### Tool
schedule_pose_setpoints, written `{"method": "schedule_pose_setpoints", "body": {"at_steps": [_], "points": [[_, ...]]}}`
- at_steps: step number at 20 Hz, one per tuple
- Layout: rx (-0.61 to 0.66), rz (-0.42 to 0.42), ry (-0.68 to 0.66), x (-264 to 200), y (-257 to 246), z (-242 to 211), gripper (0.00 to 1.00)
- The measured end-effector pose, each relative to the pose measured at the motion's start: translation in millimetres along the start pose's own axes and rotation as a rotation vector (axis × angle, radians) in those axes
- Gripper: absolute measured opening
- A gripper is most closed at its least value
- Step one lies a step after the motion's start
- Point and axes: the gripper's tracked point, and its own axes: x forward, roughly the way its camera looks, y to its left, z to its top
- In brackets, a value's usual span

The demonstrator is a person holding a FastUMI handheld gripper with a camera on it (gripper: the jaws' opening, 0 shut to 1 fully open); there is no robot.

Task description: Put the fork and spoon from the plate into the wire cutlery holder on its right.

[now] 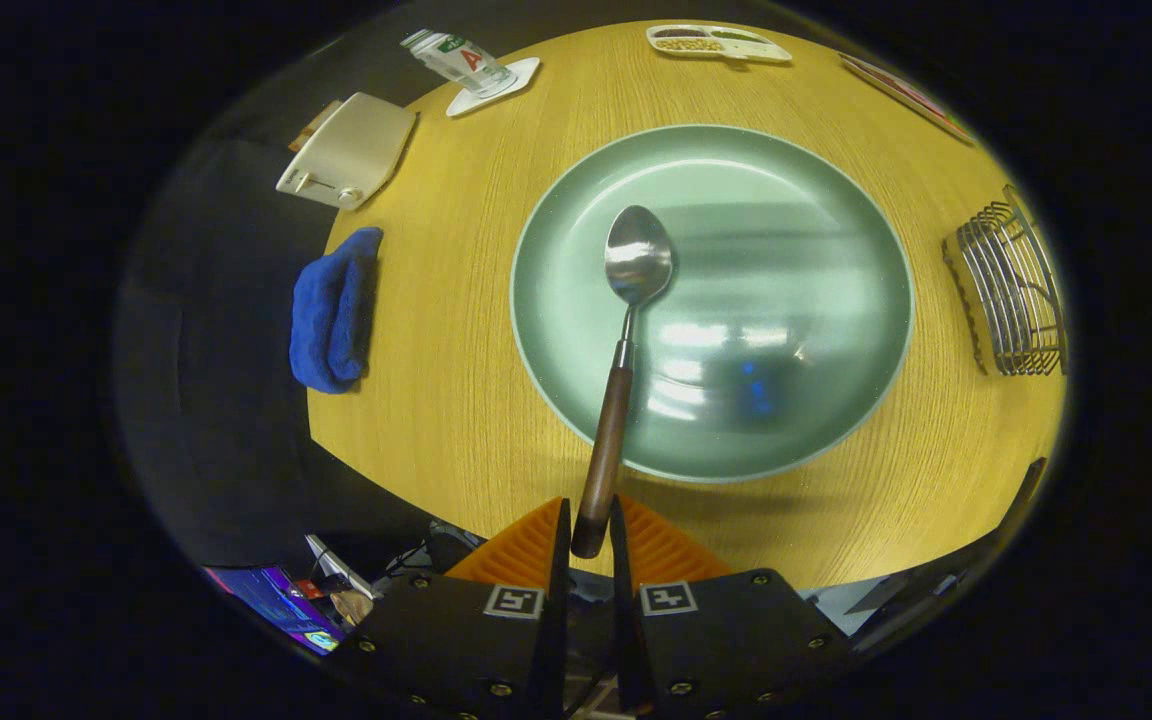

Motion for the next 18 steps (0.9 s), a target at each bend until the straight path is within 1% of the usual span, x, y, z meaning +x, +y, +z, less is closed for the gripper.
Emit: {"method": "schedule_pose_setpoints", "body": {"at_steps": [1,3,6,7,10,18], "points": [[-0.03,0.025,-0.003,-5,6,12,0.08],[-0.075,0.019,-0.002,-18,-1,14,0.08],[-0.174,-0.013,-0.017,-40,-14,18,0.08],[-0.186,-0.013,-0.017,-47,-16,20,0.07],[-0.196,0.005,-0.012,-66,-23,23,0.07],[-0.224,-0.006,-0.03,-117,-46,33,0.07]]}}
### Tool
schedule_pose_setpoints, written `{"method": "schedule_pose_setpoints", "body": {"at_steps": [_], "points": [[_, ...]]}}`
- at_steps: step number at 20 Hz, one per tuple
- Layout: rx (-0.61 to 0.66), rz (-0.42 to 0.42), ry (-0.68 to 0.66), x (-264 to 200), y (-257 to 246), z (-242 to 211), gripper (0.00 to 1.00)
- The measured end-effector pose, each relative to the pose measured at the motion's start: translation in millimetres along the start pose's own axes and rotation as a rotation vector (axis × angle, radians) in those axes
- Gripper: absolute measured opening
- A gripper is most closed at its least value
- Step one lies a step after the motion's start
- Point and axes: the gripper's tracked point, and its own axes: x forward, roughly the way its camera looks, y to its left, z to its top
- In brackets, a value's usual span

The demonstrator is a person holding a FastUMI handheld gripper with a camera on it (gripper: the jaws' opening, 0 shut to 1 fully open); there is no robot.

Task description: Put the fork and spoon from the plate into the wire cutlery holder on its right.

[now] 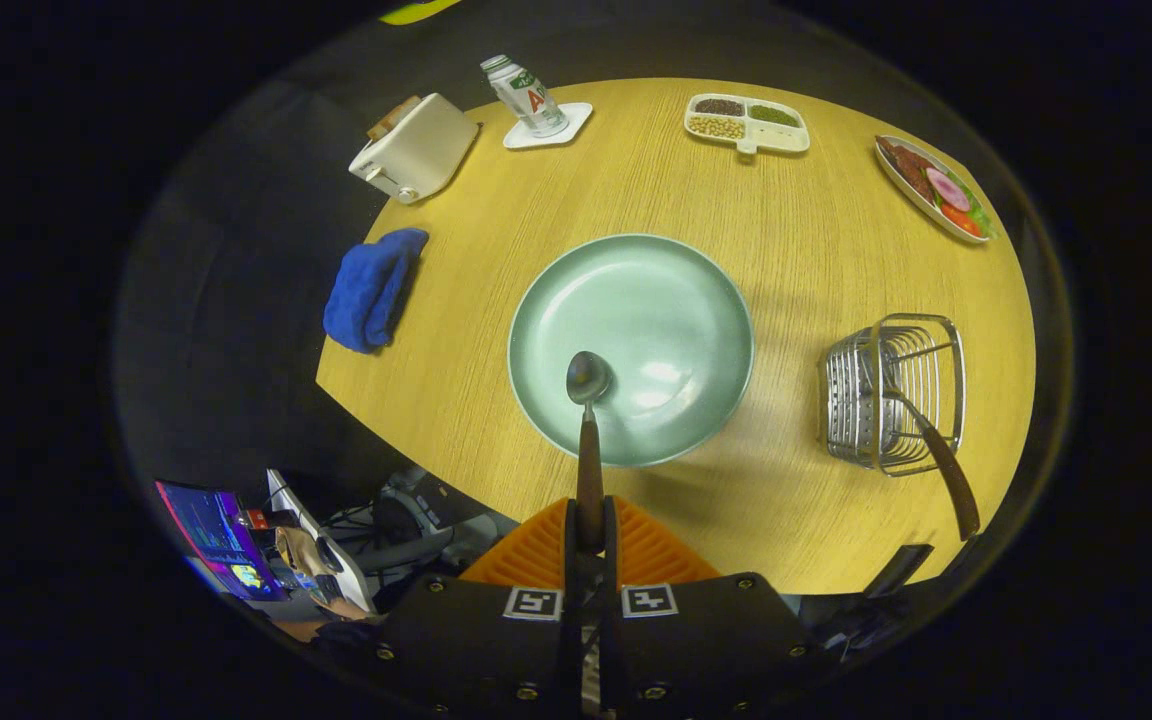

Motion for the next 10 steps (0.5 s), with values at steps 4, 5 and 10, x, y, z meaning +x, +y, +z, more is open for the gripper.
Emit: {"method": "schedule_pose_setpoints", "body": {"at_steps": [4,5,10], "points": [[0.019,-0.006,-0.015,-15,-10,2,0.07],[0.019,-0.007,-0.019,-18,-12,4,0.07],[0.013,-0.01,-0.034,-31,-18,13,0.07]]}}
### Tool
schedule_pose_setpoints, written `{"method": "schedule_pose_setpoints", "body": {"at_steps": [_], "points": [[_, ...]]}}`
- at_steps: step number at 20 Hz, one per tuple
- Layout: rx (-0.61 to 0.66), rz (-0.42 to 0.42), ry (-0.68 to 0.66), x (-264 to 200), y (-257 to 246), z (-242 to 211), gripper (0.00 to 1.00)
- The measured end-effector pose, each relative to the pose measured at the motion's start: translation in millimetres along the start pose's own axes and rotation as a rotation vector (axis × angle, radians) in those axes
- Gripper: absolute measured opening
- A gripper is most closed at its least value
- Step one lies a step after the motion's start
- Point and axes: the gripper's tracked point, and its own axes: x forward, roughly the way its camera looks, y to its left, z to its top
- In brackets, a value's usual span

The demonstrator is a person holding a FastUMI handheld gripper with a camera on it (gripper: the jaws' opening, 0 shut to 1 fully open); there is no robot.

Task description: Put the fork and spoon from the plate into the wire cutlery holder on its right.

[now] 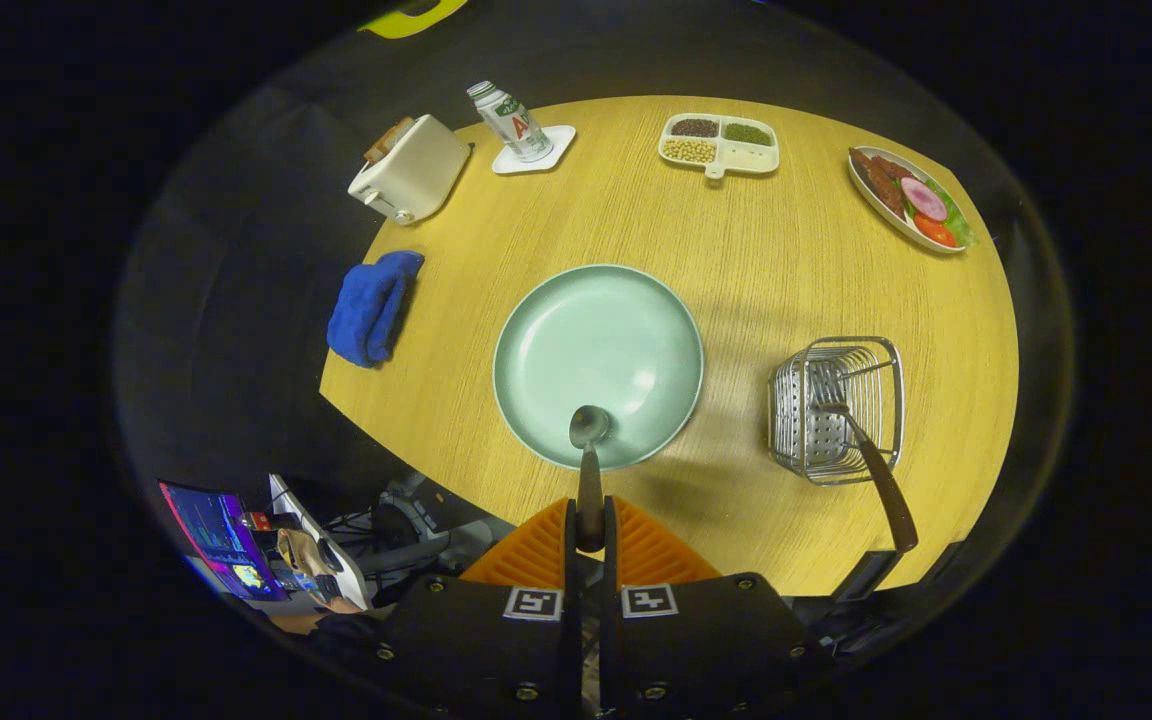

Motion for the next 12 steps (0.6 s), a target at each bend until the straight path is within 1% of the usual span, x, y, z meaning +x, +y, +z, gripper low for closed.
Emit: {"method": "schedule_pose_setpoints", "body": {"at_steps": [5,8,12], "points": [[0.022,0.034,-0.021,-9,5,13,0.07],[0.004,0.027,-0.032,-23,3,19,0.07],[0.009,0.026,-0.062,-48,-4,28,0.07]]}}
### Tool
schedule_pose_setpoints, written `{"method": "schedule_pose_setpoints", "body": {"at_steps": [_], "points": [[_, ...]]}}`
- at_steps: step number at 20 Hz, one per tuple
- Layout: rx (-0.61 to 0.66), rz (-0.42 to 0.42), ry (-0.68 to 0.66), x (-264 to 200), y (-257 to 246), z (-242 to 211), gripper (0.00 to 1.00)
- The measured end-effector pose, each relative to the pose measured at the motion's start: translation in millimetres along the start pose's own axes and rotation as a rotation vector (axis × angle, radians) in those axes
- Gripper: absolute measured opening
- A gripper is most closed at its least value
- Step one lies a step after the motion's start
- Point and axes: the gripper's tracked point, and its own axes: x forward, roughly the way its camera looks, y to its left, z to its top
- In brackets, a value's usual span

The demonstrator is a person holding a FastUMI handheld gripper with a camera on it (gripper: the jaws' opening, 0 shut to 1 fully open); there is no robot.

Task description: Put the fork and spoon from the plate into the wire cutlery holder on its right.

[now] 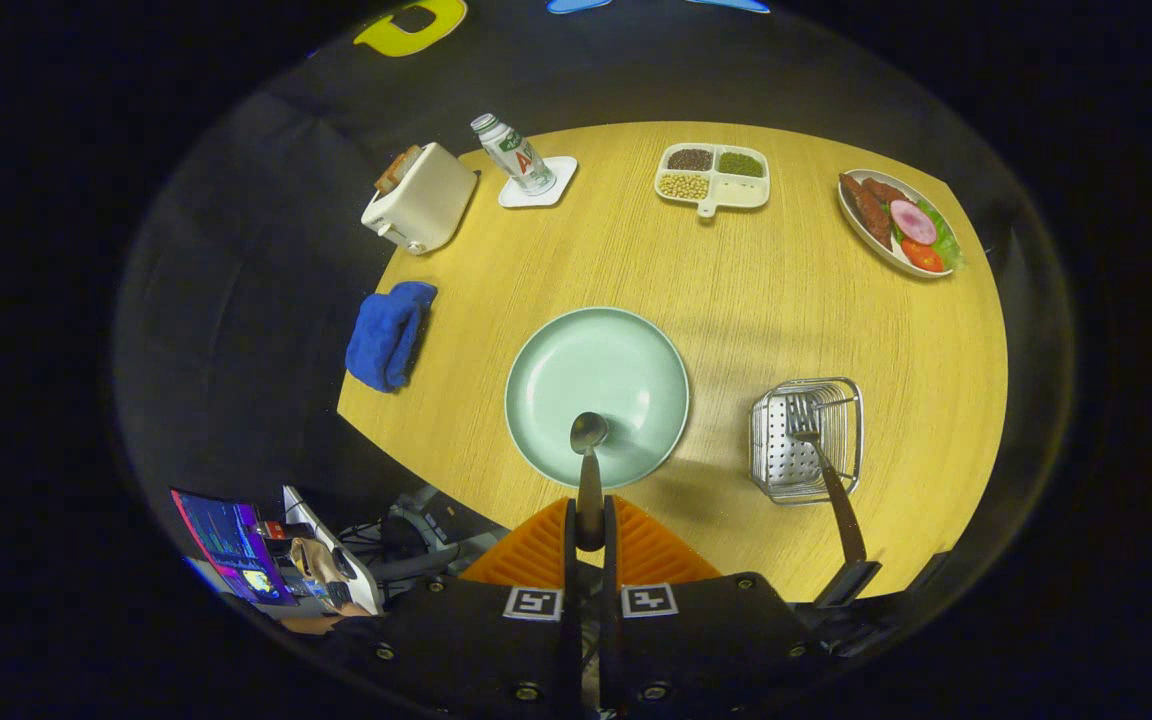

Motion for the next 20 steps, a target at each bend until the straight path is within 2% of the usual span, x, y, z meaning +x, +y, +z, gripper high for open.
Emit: {"method": "schedule_pose_setpoints", "body": {"at_steps": [11,20], "points": [[0.131,0.022,-0.123,-69,-42,10,0.07],[0.229,-0.01,-0.205,-114,-90,10,0.07]]}}
